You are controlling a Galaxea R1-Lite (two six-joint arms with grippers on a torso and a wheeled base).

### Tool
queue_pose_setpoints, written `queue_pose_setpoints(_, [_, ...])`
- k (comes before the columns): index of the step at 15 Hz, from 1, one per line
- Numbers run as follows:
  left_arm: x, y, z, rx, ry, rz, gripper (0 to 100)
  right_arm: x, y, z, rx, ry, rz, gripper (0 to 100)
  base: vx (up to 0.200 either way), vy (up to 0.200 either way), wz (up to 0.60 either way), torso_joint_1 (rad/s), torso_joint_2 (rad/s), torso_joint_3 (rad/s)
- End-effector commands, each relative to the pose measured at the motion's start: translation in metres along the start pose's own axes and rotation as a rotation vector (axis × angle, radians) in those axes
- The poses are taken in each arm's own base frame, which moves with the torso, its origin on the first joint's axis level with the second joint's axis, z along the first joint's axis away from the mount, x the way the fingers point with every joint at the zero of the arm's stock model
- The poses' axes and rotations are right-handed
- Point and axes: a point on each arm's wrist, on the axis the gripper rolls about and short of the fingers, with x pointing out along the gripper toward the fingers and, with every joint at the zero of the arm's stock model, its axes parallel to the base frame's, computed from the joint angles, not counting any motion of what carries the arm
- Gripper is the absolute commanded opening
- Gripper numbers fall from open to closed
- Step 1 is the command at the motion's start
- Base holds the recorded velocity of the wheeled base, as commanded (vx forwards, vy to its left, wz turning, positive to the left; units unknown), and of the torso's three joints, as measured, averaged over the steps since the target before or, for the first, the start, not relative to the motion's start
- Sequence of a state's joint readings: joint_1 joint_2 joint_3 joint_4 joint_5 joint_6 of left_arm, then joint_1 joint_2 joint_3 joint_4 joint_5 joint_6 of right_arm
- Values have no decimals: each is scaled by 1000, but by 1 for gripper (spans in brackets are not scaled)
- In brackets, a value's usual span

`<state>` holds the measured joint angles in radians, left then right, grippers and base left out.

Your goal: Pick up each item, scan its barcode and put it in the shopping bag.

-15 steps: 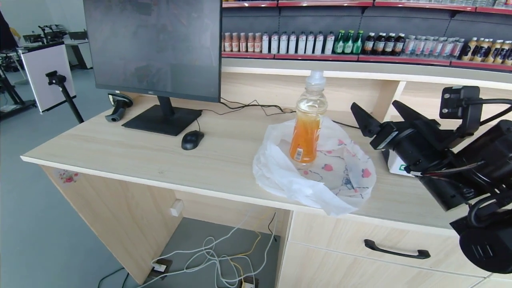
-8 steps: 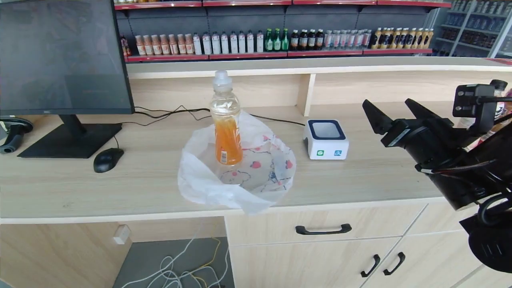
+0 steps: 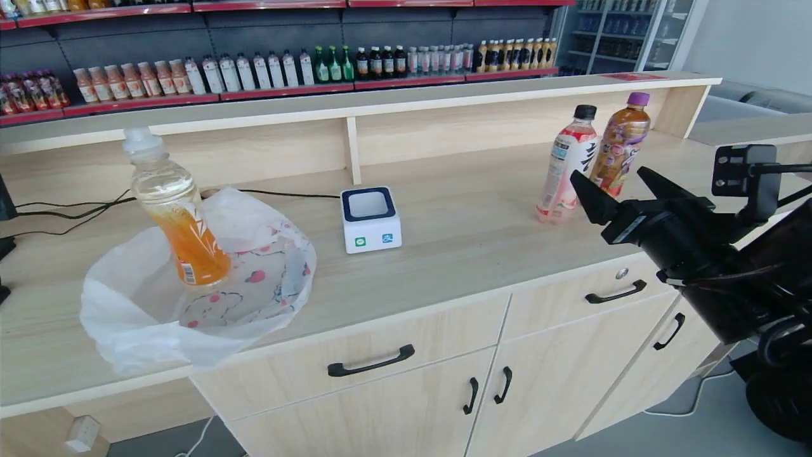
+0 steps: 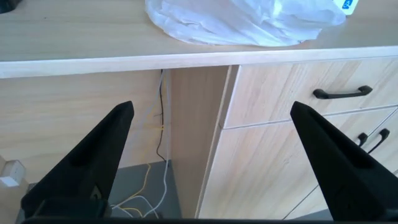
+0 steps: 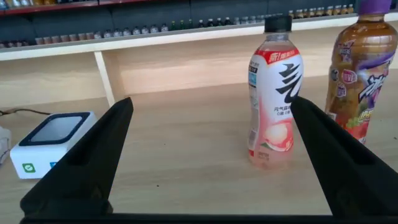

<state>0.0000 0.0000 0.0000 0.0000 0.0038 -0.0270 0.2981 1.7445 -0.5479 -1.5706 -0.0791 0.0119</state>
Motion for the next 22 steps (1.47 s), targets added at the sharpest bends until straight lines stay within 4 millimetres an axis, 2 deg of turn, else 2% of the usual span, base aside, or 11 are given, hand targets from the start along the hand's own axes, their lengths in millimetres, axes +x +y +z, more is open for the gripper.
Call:
queue_pose_setpoints(1, [0,0,0,-1,0,-1,100,1,-3,-1,-5,2,-10,100,0,-200,0,12,2,7])
queue_pose_setpoints(5, [0,0,0,-1,2,1,100,0,-1,-1,-3,4,-5,100,0,-200,0,6,2,2])
queue_pose_setpoints(12, [0,0,0,-1,0,-1,100,-5,-1,-1,-8,16,-4,100,0,-200,600,2,3,4])
queue_pose_setpoints(17, [0,0,0,-1,0,-1,100,-10,0,-5,-20,41,5,100,0,-200,0,3,0,-1])
queue_pose_setpoints(22, [0,0,0,-1,0,-1,100,-20,13,-9,-16,71,54,100,0,-200,0,-1,5,4])
